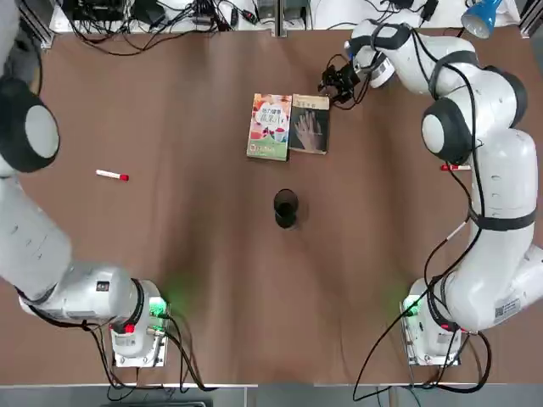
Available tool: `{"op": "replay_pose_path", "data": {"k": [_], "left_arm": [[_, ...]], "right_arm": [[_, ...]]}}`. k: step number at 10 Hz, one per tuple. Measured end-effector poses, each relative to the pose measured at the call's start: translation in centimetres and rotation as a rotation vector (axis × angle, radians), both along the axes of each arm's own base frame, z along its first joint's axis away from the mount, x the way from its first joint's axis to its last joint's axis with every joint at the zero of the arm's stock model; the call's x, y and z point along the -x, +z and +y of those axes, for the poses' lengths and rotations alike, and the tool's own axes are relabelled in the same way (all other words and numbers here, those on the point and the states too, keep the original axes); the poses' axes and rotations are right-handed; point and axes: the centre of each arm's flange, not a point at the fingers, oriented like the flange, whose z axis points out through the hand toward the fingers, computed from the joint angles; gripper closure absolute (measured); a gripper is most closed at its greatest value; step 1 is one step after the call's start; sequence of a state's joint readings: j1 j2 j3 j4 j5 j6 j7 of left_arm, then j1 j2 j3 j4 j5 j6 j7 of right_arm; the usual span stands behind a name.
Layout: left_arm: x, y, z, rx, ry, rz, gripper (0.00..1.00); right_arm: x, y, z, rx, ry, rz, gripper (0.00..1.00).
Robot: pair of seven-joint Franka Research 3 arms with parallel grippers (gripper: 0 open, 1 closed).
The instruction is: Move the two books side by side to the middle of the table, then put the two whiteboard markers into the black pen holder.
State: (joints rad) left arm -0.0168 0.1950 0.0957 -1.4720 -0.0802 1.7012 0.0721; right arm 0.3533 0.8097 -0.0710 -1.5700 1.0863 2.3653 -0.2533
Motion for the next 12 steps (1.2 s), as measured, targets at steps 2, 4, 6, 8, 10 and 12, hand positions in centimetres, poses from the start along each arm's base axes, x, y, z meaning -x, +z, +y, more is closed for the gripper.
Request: {"op": "replay_pose_path", "data": {"k": [2, 4, 6, 8, 10, 12], "left_arm": [[2.5, 2.1, -1.6, 0.008, 0.017, -0.012, 0.0], [3.8, 2.9, -2.6, 0.009, 0.021, -0.017, 0.01], [5.5, 2.9, -2.6, -0.022, 0.013, -0.007, 0.01], [6.8, 2.3, -3.1, -0.041, -0.03, 0.01, 0.02], [7.4, 0.0, -2.1, -0.043, -0.073, 0.044, 0.02], [7.6, -2.5, 1.4, -0.041, -0.117, 0.047, 0.02]], "right_arm": [[-1.0, 0.1, -3.3, 0.038, -0.017, -0.029, 0.03], [-1.3, 0.6, -6.1, 0.067, -0.037, -0.038, 0.01], [-1.4, 3.4, -9.6, 0.109, -0.01, -0.049, 0.01], [-1.2, 8.6, -13.9, 0.191, 0.055, -0.067, 0.01], [0.0, 12.8, -18.5, 0.268, 0.133, -0.026, 0.01], [1.5, 14.6, -23.0, 0.3, 0.183, 0.037, 0.01]]}}
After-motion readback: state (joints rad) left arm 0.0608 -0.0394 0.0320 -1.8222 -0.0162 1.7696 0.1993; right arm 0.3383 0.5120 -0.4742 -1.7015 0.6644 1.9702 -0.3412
